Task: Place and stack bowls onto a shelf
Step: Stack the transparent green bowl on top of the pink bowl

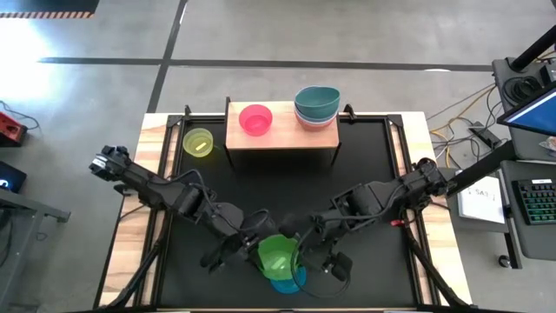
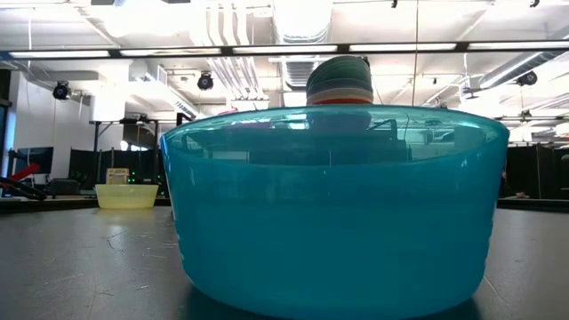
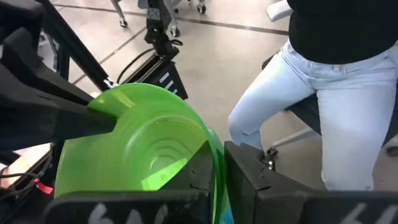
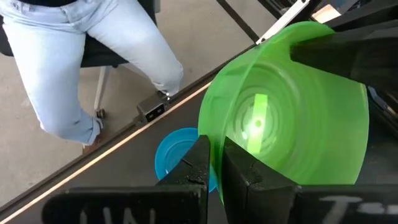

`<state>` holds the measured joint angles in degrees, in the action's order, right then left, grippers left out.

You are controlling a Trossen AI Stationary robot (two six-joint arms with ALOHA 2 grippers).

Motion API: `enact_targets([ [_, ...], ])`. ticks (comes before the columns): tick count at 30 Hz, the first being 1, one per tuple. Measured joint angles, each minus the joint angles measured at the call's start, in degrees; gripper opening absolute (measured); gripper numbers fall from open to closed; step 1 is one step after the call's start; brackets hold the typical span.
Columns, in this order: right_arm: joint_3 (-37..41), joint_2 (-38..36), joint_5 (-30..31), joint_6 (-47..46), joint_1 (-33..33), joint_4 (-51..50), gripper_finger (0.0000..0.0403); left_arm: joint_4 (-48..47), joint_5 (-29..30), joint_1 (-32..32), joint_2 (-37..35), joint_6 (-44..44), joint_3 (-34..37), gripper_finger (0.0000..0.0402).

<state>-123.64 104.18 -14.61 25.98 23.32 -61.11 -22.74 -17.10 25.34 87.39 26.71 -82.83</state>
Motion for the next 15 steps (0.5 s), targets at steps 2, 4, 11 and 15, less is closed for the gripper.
enact_targets([
  [2, 0.1, 0.0, 0.1, -0.2, 0.0, 0.0, 0.0009, -0.2, 0.0, -0.1, 0.0, 0.3, 0.0, 0.0007],
  [4, 0.1, 0.0, 0.1, -0.5, 0.0, 0.0, 0.0009, -0.5, 0.0, -0.1, 0.0, 0.9, 0.0, 0.0004],
  [11, 0.1, 0.0, 1.1, -7.6, -0.3, 0.1, 0.0026, -1.8, 0.0, -0.6, 0.0, 1.8, 0.0, 0.0001],
  [15, 0.0, -0.1, 1.6, -9.9, -0.7, 0.1, 0.0056, -1.9, 0.0, -0.9, 0.0, 2.4, 0.0, 0.0000],
])
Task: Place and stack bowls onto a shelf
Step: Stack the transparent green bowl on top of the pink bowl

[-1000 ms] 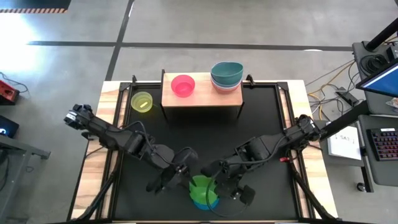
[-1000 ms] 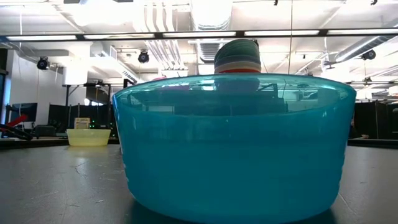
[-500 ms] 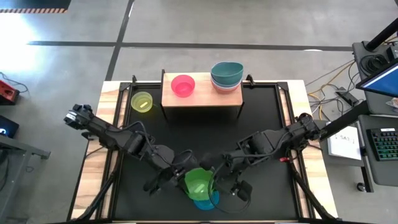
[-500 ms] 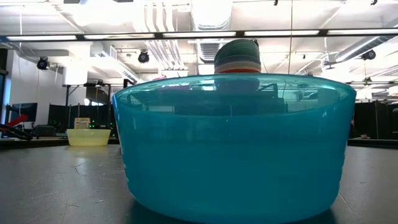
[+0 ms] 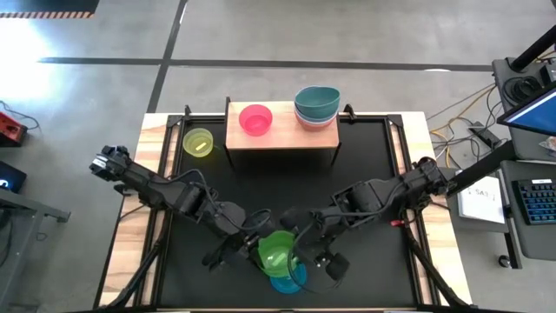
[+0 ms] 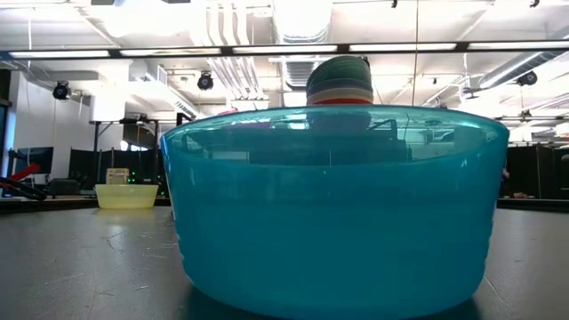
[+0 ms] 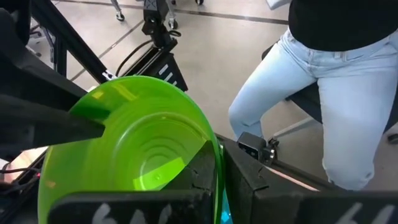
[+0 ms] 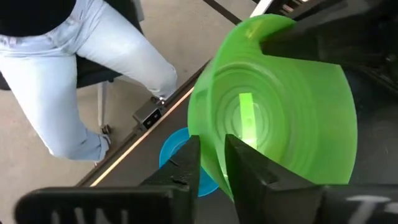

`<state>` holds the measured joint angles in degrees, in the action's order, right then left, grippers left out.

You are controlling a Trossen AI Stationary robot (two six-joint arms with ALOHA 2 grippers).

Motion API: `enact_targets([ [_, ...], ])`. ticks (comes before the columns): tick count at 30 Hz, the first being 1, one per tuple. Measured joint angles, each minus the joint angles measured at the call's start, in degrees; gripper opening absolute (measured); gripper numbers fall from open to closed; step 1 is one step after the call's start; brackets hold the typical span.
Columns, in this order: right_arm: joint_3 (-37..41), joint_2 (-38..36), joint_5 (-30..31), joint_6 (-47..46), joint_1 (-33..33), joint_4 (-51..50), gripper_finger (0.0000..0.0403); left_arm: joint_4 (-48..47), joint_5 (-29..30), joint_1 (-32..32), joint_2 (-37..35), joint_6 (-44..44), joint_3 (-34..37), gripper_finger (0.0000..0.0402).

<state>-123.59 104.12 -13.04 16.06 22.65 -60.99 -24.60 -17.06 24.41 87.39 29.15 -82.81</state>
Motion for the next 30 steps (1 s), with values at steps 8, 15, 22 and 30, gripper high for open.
enact_targets([
  [8, -3.3, 0.0, 4.7, -3.7, -0.8, -4.5, 0.0117, -3.7, 3.1, -0.2, -0.1, 0.3, -1.9, 0.0001],
  [15, -6.5, -0.2, 6.1, -7.0, -1.7, -8.0, 0.0148, -6.8, 3.9, -1.4, -0.2, 0.8, -3.8, 0.0001],
  [22, -6.6, -0.2, 8.0, -8.8, -3.0, -12.8, 0.0160, -8.9, 4.2, -4.3, -0.2, 0.5, -3.8, 0.0001],
  [30, -6.6, -1.3, 20.0, -11.3, -5.1, -22.3, 0.0159, -19.3, 18.4, -9.9, -1.0, 0.7, -3.8, 0.0001],
])
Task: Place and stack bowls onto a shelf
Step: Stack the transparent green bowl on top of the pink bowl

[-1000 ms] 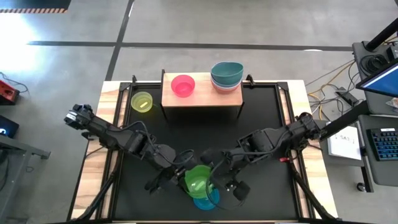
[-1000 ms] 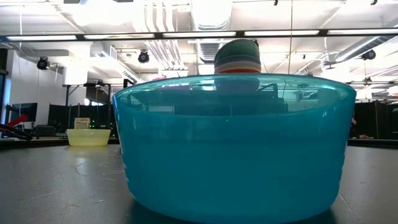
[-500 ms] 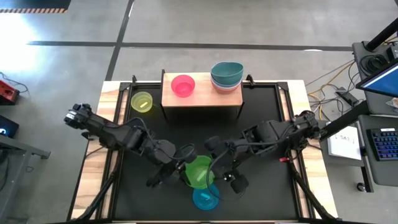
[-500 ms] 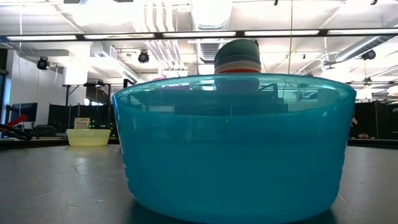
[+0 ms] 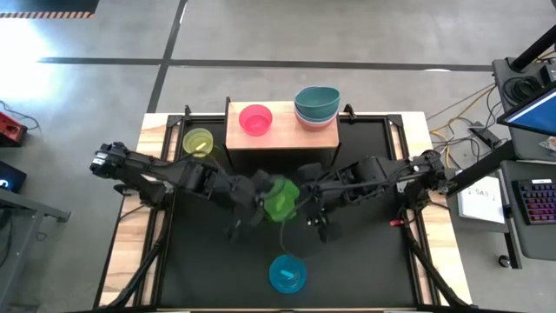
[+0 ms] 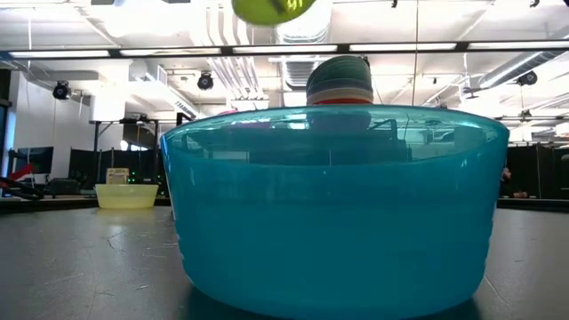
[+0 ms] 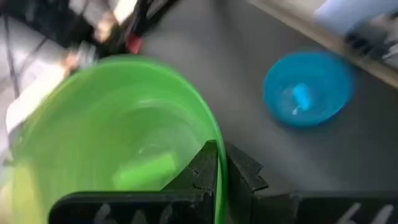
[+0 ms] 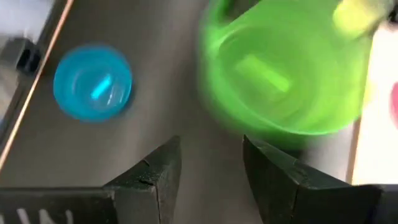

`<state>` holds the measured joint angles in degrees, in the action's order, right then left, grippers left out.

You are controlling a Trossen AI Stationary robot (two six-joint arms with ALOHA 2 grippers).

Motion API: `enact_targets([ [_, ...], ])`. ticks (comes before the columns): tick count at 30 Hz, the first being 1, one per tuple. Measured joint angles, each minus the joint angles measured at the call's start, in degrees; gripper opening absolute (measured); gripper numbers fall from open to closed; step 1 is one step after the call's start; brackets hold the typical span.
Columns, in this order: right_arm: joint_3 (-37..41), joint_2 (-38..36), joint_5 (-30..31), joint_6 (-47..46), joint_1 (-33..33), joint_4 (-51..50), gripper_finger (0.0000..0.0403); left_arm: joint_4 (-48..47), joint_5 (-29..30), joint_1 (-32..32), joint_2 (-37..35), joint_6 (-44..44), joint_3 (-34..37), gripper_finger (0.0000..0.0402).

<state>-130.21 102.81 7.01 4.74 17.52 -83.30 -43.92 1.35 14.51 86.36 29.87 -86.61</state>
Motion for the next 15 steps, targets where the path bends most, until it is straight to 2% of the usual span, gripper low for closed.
enact_targets([
  [8, 0.1, -2.6, -0.3, -3.4, -4.6, -5.0, 0.0145, -3.4, 1.1, -13.6, -0.4, 0.7, 0.0, 0.0001],
  [15, 0.1, -4.6, -0.5, -3.6, -6.3, -6.7, 0.0133, -3.7, 1.2, -29.0, -0.6, 3.7, 0.0, 0.0000],
])
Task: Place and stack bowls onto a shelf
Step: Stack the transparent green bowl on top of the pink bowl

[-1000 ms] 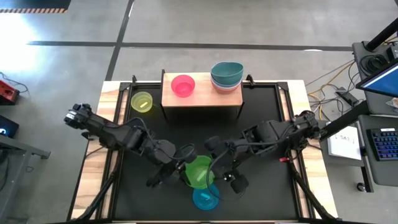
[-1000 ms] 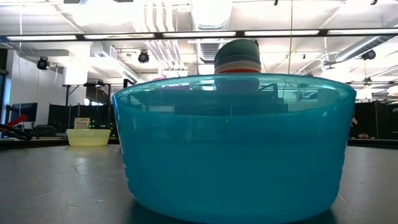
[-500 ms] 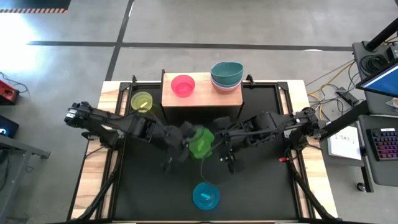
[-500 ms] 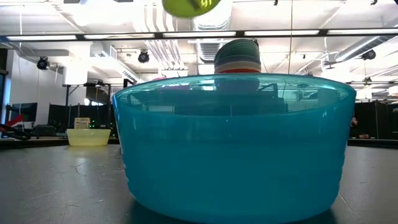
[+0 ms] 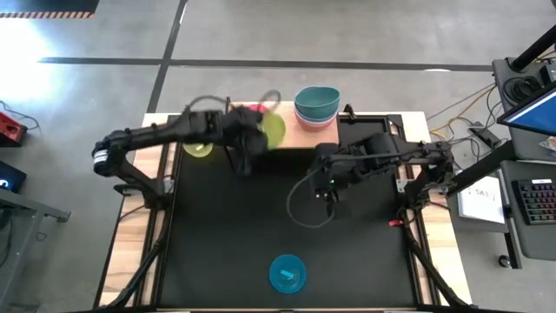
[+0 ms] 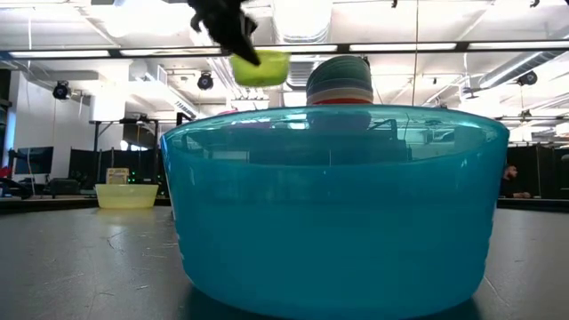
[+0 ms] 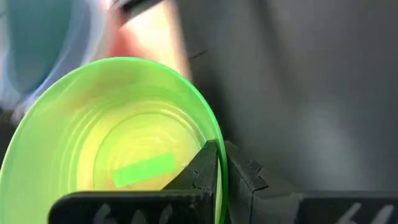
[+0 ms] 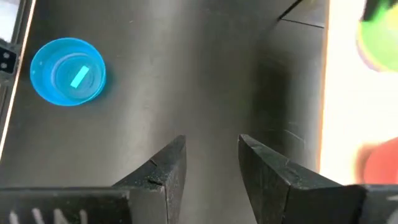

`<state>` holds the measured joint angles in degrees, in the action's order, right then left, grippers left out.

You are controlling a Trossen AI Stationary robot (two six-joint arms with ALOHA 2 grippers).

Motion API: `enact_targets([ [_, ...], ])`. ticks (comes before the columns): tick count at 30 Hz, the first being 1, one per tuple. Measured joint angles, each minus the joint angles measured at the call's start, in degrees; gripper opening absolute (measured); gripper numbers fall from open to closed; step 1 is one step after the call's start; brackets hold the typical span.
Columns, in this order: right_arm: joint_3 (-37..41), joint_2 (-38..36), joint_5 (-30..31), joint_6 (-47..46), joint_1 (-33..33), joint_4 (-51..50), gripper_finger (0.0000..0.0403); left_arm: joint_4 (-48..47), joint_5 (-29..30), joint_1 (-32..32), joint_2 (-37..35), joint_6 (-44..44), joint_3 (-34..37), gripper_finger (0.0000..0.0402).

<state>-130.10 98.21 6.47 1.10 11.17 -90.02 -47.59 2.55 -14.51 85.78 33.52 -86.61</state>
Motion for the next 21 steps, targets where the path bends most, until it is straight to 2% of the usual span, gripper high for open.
enact_targets([
  [6, 0.0, -1.0, -0.7, -2.2, 0.1, 0.0, 0.0135, 0.0, -1.4, -12.6, 0.2, -3.0, 0.0, 0.0000],
  [10, 0.0, -1.3, -0.6, -3.1, 0.0, 0.0, 0.0136, -0.4, -9.4, -17.9, 1.3, -6.7, 0.0, 0.0000],
  [12, 0.0, -1.4, -0.6, -3.0, 0.0, -0.1, 0.0135, 0.1, -11.4, -19.0, 2.0, -7.0, 0.0, 0.0000],
  [21, 0.0, -1.4, -0.6, -2.9, 0.0, 0.0, 0.0135, -0.7, -10.9, -19.4, 6.7, -7.1, 0.0, 0.0001],
])
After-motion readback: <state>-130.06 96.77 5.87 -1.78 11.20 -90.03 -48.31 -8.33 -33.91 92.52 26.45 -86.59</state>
